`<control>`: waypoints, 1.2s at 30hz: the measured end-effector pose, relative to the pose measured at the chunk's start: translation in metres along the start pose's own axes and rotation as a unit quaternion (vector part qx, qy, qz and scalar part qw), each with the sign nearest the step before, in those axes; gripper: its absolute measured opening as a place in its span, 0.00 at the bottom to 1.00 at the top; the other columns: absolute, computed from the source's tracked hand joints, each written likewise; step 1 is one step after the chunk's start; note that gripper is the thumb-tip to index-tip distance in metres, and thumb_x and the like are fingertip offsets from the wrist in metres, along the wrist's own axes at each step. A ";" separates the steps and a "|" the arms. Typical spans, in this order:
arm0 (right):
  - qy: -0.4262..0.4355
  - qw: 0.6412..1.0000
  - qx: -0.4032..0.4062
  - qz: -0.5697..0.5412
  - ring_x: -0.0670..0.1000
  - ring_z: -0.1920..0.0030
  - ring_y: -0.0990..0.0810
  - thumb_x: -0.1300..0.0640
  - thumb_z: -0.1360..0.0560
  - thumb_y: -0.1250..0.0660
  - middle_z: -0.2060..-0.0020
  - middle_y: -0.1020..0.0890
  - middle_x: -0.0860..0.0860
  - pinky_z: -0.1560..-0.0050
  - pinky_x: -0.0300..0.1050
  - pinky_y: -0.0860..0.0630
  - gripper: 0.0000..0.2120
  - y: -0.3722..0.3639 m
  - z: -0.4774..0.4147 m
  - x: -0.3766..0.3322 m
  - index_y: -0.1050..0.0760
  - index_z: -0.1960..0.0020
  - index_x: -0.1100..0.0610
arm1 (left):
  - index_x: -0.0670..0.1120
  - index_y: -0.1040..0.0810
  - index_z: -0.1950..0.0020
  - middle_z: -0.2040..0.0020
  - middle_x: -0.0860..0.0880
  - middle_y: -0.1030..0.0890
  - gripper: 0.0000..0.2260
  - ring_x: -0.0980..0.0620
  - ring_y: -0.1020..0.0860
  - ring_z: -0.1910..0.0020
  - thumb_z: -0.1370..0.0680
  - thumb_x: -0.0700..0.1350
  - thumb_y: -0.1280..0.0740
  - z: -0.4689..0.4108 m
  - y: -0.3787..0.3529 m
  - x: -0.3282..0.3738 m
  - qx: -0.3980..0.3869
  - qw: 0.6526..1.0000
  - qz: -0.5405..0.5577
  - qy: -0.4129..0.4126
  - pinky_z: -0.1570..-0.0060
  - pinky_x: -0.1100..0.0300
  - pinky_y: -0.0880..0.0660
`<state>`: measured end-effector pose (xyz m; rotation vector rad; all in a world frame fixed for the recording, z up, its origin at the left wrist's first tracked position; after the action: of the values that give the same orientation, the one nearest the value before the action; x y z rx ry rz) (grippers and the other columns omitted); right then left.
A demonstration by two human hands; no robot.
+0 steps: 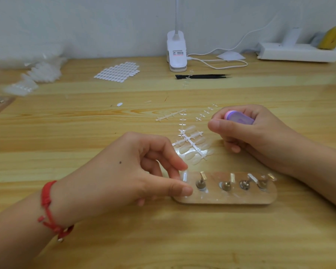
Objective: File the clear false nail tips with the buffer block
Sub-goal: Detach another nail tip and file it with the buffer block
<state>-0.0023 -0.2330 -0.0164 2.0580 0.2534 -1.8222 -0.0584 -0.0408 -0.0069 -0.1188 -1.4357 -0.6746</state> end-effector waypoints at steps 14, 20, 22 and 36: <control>0.005 1.000 0.003 -0.010 0.44 0.74 0.33 0.44 0.38 0.26 0.74 0.25 0.41 0.73 0.33 0.32 0.10 0.000 0.000 -0.001 0.19 0.66 0.50 | 0.52 0.19 0.59 0.66 0.50 0.18 0.13 0.57 0.26 0.74 0.38 0.46 0.19 0.001 -0.002 -0.002 0.002 1.000 0.012 0.004 0.78 0.65 0.30; 0.007 1.000 0.002 -0.005 0.44 0.75 0.31 0.43 0.38 0.26 0.72 0.23 0.41 0.72 0.32 0.32 0.11 0.000 0.001 -0.001 0.19 0.66 0.50 | 0.51 0.20 0.58 0.66 0.51 0.19 0.13 0.54 0.26 0.74 0.37 0.42 0.20 0.000 -0.004 -0.006 -0.009 1.000 0.009 0.026 0.78 0.62 0.28; 0.011 1.000 0.000 -0.003 0.44 0.75 0.31 0.44 0.37 0.26 0.72 0.23 0.40 0.72 0.31 0.32 0.10 0.000 0.002 -0.002 0.19 0.66 0.50 | 0.52 0.22 0.57 0.65 0.50 0.20 0.14 0.52 0.26 0.75 0.35 0.40 0.21 0.001 -0.004 -0.005 -0.021 0.999 0.015 0.039 0.77 0.61 0.27; 0.006 1.000 0.008 -0.017 0.45 0.76 0.31 0.46 0.34 0.25 0.75 0.26 0.40 0.72 0.32 0.32 0.09 0.001 0.001 -0.004 0.21 0.66 0.50 | 0.62 0.20 0.59 0.62 0.65 0.23 0.10 0.66 0.27 0.62 0.34 0.65 0.33 -0.036 0.020 0.007 0.197 0.906 -0.373 -0.025 0.66 0.62 0.32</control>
<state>-0.0037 -0.2342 -0.0126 2.0877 0.2785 -1.8381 -0.0177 -0.0441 0.0003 0.7754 -1.6359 -0.9782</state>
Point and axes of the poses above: each hand's wrist, its own z-axis away from the middle knuckle, its own y-axis out of the back of the hand, x = y × z, the point moved 4 cm from there along -z, towards the middle knuckle
